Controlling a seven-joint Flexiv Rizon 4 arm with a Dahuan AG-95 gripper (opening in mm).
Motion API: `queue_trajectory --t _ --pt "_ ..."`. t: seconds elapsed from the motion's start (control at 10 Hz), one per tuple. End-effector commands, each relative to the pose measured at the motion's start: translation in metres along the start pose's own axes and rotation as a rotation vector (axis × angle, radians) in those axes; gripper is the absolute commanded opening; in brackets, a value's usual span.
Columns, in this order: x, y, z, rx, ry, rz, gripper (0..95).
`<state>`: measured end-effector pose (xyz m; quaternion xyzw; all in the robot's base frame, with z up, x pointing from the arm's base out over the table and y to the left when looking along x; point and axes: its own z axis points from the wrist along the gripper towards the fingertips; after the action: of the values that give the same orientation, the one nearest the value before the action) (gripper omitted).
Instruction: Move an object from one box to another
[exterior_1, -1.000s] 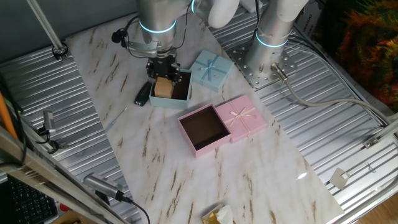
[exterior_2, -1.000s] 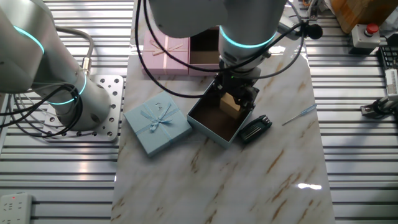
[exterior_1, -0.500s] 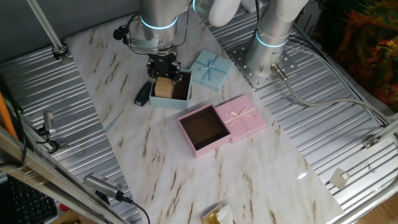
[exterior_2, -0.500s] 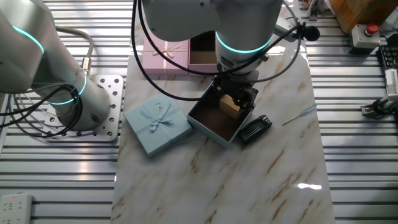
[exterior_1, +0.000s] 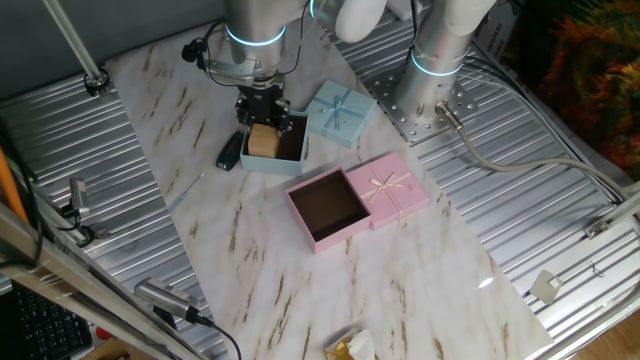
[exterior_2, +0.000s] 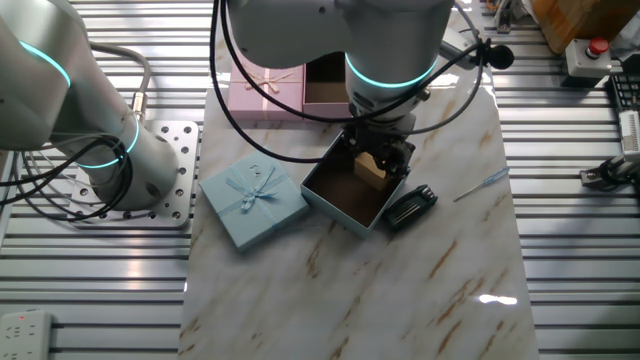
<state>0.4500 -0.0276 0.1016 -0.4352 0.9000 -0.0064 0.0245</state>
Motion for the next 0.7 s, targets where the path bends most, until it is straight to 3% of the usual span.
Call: queue_trajectory --t 0.1,0.7 --pt "-0.0006 -0.0001 -0.0003 0.002 0.004 0.0 0.0" --pt "-0.004 -0.004 0.0012 0.004 0.004 0.006 0.0"
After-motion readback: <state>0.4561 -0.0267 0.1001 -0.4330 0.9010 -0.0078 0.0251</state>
